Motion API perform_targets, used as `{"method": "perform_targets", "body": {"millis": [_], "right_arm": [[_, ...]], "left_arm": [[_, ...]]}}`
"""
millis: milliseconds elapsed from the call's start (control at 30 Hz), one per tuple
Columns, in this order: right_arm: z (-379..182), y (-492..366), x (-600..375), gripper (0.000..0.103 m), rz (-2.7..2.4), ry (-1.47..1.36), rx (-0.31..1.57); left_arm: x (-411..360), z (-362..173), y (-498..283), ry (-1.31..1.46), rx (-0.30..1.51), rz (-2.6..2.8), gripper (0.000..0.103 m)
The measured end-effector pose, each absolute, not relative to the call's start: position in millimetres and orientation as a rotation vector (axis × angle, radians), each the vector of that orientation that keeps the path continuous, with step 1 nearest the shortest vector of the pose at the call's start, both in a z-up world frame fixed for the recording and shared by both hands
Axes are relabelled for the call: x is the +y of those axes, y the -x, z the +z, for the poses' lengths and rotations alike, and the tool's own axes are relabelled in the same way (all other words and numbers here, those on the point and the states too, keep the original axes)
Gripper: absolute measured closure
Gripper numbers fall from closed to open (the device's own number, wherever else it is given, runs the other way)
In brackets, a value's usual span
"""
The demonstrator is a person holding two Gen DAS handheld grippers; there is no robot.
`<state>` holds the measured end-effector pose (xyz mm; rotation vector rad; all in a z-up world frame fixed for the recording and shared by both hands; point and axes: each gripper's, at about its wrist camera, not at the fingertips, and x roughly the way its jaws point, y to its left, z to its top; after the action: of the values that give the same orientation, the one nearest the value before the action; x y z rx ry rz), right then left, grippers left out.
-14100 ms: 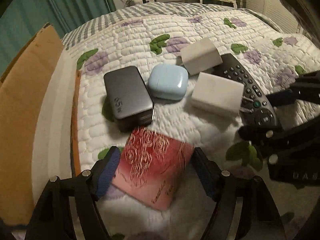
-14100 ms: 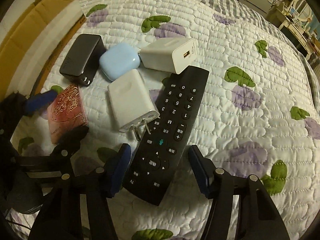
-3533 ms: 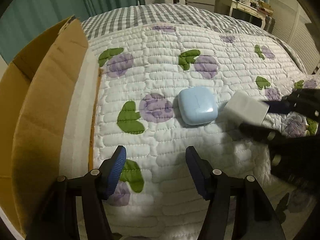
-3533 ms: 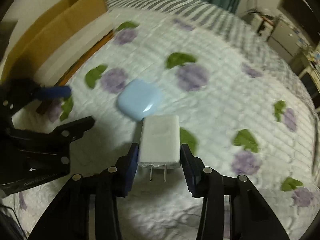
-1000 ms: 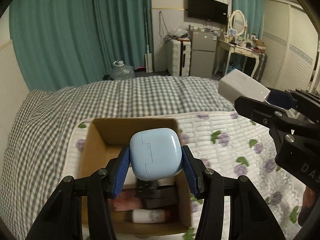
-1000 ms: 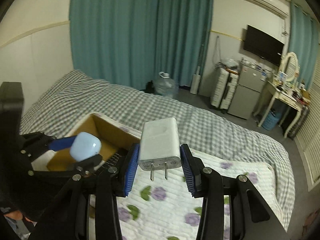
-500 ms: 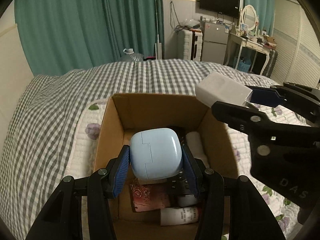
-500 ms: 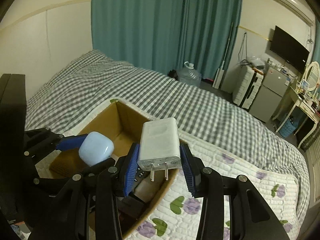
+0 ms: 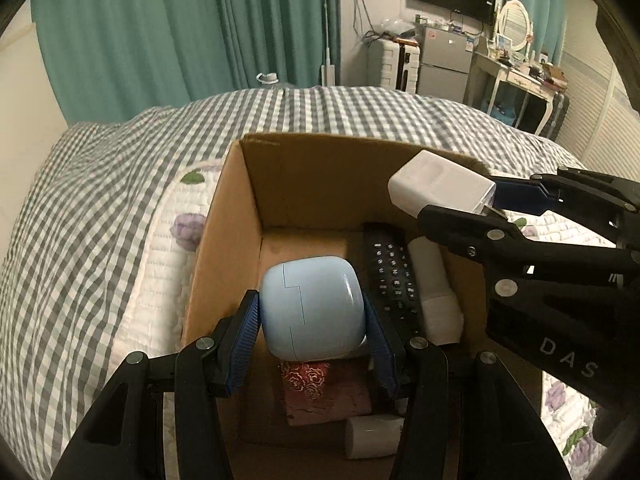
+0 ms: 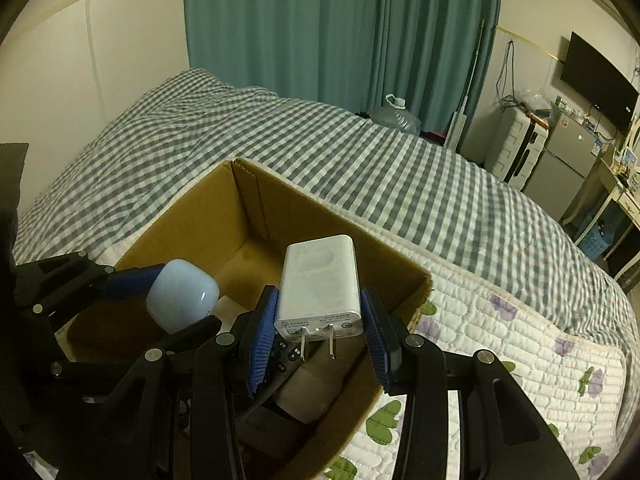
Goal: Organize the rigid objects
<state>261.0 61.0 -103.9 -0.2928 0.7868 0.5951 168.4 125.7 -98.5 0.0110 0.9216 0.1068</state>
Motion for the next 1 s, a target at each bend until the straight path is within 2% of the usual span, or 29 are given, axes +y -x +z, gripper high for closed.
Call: {"method": "perform_targets", "body": {"millis": [300, 333, 400, 567, 767, 833, 1000], "right_arm": [[-112.9, -264.4, 58.9, 0.061, 0.593, 0.256, 0.819], [-110.9, -264.0, 57.4, 0.054, 0.588, 0.254, 0.819], [-105.6, -262.1, 53.6, 0.046, 0.576, 0.253, 0.807], [-85.5, -252.3, 37.5, 0.045, 0.545, 0.242, 0.773], [-44.0, -229.4, 4.5, 0.036, 0.473, 0.217, 0.704], [-26.2, -215.8, -11.7, 0.028, 0.439, 0.21, 0.671], [9.1, -180.2, -52.5, 0.02, 0.338, 0.186, 0.585]], "left_arm": [[127.1, -104.5, -169.4, -0.003, 0.947, 0.095, 0.049], [126.8, -104.5, -168.8, -0.003, 0.951, 0.098, 0.049], [125.8, -99.7, -166.3, 0.002, 0.942, 0.102, 0.048], [117.7, -70.1, -155.9, 0.01, 0.884, 0.095, 0.043], [95.7, -23.9, -138.2, -0.006, 0.783, 0.099, 0.04], [87.9, -6.3, -129.3, -0.008, 0.734, 0.096, 0.038], [69.0, 28.7, -105.2, -0.004, 0.629, 0.064, 0.033]]}}
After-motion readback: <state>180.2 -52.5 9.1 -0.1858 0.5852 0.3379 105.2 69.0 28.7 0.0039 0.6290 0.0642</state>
